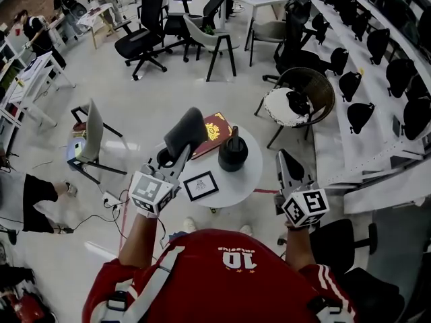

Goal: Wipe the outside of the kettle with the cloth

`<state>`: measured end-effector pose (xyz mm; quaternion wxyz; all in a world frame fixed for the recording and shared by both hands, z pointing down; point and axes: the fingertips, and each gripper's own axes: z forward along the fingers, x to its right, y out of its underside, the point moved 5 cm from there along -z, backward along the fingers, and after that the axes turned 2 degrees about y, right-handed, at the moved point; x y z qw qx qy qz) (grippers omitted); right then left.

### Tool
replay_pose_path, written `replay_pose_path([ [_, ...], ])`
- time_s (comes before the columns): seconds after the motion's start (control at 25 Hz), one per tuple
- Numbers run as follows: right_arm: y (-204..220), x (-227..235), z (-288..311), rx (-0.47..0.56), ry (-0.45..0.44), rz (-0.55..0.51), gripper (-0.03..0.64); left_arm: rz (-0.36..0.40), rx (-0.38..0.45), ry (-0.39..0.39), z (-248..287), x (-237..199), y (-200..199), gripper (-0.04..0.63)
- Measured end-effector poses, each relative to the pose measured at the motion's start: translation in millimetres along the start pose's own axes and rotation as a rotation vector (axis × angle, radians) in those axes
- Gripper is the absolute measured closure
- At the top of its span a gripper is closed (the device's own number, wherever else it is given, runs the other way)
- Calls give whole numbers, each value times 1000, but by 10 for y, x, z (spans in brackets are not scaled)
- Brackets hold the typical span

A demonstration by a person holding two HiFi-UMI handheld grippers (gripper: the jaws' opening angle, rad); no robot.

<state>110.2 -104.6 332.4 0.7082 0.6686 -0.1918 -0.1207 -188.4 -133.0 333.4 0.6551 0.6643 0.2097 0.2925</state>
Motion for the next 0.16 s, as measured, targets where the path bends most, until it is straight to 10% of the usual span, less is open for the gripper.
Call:
replay_pose_path([
  [0.16, -28, 12, 9, -5, -1, -6, 601, -16, -4, -4, -6, -2, -5, 546],
])
